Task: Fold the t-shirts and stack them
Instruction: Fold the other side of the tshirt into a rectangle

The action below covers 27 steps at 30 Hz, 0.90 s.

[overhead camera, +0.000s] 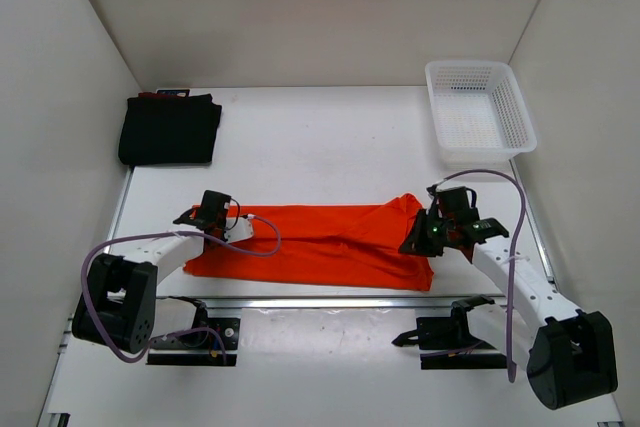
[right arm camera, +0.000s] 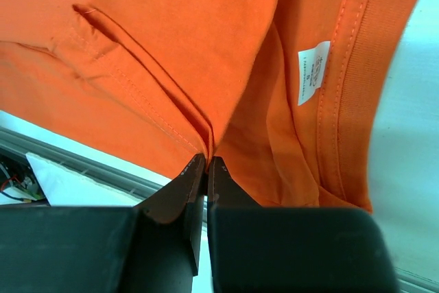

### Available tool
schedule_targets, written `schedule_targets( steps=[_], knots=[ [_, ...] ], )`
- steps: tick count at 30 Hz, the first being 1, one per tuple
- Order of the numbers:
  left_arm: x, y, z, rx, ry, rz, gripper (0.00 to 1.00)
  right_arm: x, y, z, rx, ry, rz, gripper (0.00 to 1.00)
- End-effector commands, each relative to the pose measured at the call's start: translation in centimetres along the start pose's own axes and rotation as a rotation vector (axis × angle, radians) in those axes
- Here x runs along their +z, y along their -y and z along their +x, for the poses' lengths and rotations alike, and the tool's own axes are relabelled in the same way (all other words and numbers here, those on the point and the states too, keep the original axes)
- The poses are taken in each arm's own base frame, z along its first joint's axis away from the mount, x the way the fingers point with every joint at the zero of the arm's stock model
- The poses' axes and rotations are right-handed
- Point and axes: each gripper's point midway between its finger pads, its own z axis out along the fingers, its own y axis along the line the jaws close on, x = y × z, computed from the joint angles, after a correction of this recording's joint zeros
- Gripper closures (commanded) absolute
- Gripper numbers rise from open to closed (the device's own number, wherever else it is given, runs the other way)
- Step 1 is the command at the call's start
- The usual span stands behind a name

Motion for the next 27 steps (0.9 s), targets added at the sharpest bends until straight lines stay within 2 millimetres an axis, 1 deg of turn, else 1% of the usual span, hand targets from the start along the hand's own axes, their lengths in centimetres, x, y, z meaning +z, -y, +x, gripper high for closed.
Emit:
schedule_targets(
  steps=[1, 8, 10, 12, 13, 16, 19, 20, 21, 23, 24, 26, 27],
  knots=[
    [0.0, -0.4, 0.3, 0.0, -0.018, -0.019, 1.0, -0.2, -1.1, -0.4, -0.013, 0.028, -0.044, 1.0],
    [0.3, -0.1, 0.4, -0.008, -0.027, -0.008, 1.0, 0.5, -1.1, 1.6, 0.005, -0.038, -0.038, 1.0],
    [0.3, 0.0, 0.3, -0.004, -0.028, -0.008, 1.0, 0.3, -1.2, 1.7, 0.011, -0.032, -0.044, 1.0],
    [0.4, 0.2, 0.4, 0.001, -0.028, -0.009, 1.0, 0.4, -0.6, 2.1, 0.022, -0.041, -0.031, 1.0],
    [0.4, 0.3, 0.2, 0.001, -0.019, -0.003, 0.99, 0.3, -0.6, 1.9, 0.026, -0.036, -0.027, 0.99],
    [0.5, 0.4, 0.5, 0.0, -0.031, -0.006, 0.94, 0.1, -0.1, 2.1, 0.037, -0.046, -0.017, 0.97],
    [0.5, 0.2, 0.6, -0.011, -0.032, -0.022, 0.95, 0.0, 0.4, 2.6, 0.036, -0.071, 0.016, 0.99],
    [0.5, 0.0, 0.6, -0.019, -0.031, -0.024, 0.94, -0.1, 0.3, 2.5, 0.032, -0.068, 0.012, 1.0],
    [0.4, -0.1, 0.5, -0.021, -0.026, -0.03, 0.95, -0.1, 0.3, 2.5, 0.033, -0.068, 0.01, 0.99],
    [0.5, 0.2, 0.5, -0.017, -0.028, -0.021, 0.94, 0.0, 0.2, 2.7, 0.035, -0.072, 0.008, 0.99],
    [0.5, -0.1, 0.7, -0.032, -0.033, -0.027, 0.94, 0.0, -0.4, 2.5, 0.046, -0.068, -0.01, 1.0],
    [0.5, -0.1, 0.5, -0.031, -0.03, -0.022, 0.94, -0.1, -1.2, 2.6, 0.037, -0.072, -0.035, 1.0],
    [0.4, -0.2, 0.4, -0.021, -0.027, -0.022, 0.94, -0.2, -1.5, 2.3, 0.044, -0.071, -0.037, 1.0]
  ],
)
